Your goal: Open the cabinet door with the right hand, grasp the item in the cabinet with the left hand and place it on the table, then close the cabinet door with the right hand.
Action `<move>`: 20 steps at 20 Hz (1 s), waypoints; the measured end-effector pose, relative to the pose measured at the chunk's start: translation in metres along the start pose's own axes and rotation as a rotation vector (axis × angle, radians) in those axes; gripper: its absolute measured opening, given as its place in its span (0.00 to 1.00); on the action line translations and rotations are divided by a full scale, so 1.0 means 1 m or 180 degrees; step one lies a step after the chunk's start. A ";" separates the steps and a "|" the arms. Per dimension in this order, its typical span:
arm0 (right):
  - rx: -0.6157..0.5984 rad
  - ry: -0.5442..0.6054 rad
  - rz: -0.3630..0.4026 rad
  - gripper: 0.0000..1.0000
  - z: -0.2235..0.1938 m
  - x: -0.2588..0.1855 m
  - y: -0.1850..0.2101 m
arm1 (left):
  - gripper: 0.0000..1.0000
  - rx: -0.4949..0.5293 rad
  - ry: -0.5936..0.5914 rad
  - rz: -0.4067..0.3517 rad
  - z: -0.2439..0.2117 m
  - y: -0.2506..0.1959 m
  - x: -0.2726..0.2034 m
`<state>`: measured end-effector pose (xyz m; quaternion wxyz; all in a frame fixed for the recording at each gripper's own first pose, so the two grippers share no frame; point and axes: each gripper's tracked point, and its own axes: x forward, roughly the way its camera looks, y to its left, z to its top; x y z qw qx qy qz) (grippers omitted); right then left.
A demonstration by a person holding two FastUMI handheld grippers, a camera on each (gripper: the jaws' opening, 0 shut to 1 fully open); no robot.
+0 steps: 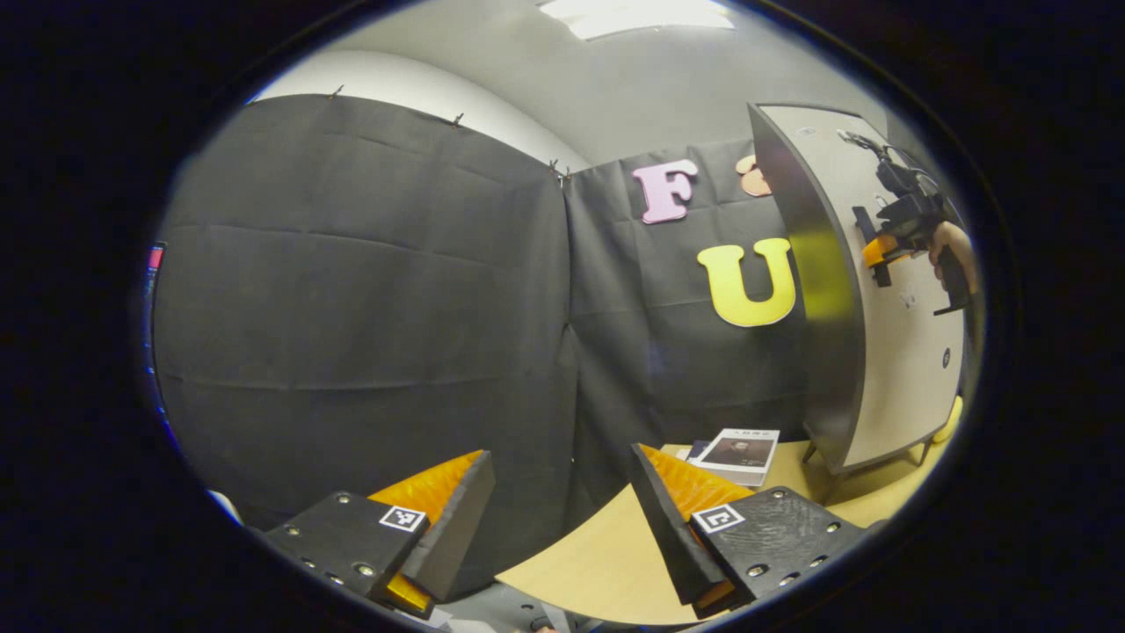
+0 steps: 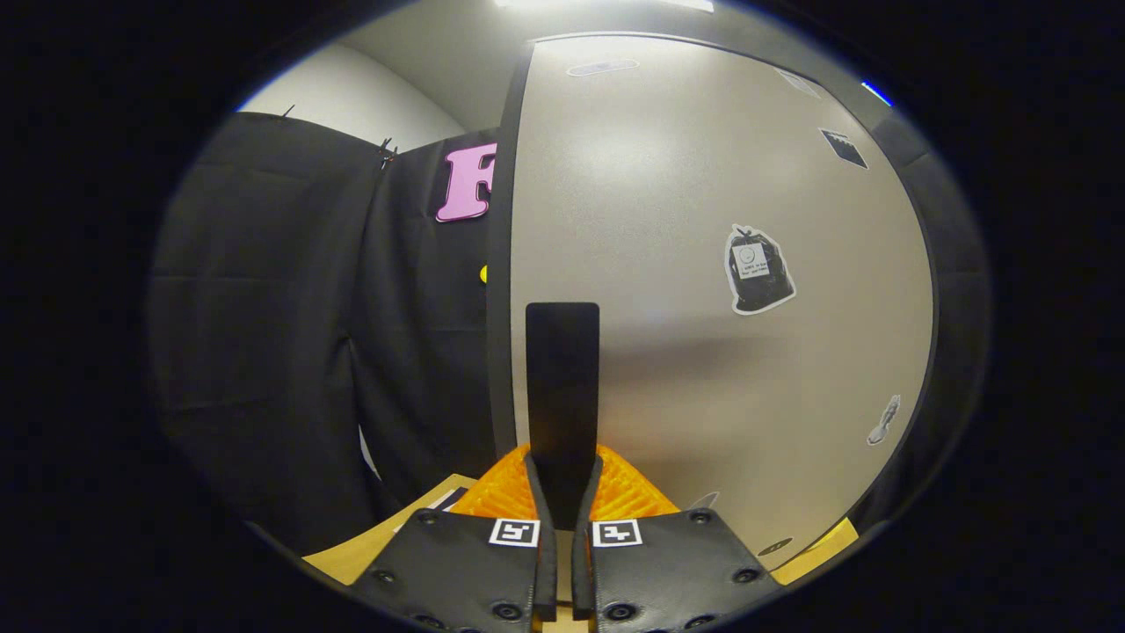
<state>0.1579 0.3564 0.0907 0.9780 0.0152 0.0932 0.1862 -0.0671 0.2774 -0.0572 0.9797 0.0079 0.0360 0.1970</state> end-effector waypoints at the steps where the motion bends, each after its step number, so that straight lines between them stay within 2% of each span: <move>1: -0.0021 0.0010 0.0049 0.08 0.001 -0.004 0.001 | 0.92 -0.0010 -0.0007 -0.0033 0.002 -0.004 0.000; 5: -0.0001 0.0056 0.0329 0.08 0.000 -0.024 0.005 | 0.92 -0.0021 -0.0022 -0.0185 0.006 -0.025 -0.009; 9: 0.0048 0.0105 0.0651 0.05 0.004 -0.052 0.011 | 0.92 -0.0084 -0.0040 -0.0357 0.017 -0.069 -0.019; 12: 0.0079 0.0137 0.0878 0.08 0.007 -0.075 0.009 | 0.94 -0.0057 -0.0088 -0.0520 0.026 -0.104 -0.027; 13: 0.0110 0.0148 0.0948 0.05 0.007 -0.081 0.007 | 0.92 -0.0047 -0.0108 -0.0576 0.032 -0.115 -0.030; 16: 0.0134 0.0155 0.1114 0.08 0.007 -0.106 0.001 | 0.94 -0.0033 -0.0134 -0.0734 0.038 -0.149 -0.039; 17: 0.0114 0.0136 0.1165 0.08 0.008 -0.113 -0.002 | 0.92 -0.0035 -0.0144 -0.0783 0.041 -0.159 -0.041; 18: 0.0105 0.0116 0.1208 0.05 0.007 -0.118 -0.005 | 0.94 -0.0031 -0.0155 -0.0824 0.043 -0.170 -0.043; 20: 0.0125 0.0126 0.1290 0.08 0.008 -0.129 -0.011 | 0.94 -0.0045 -0.0165 -0.0908 0.047 -0.191 -0.050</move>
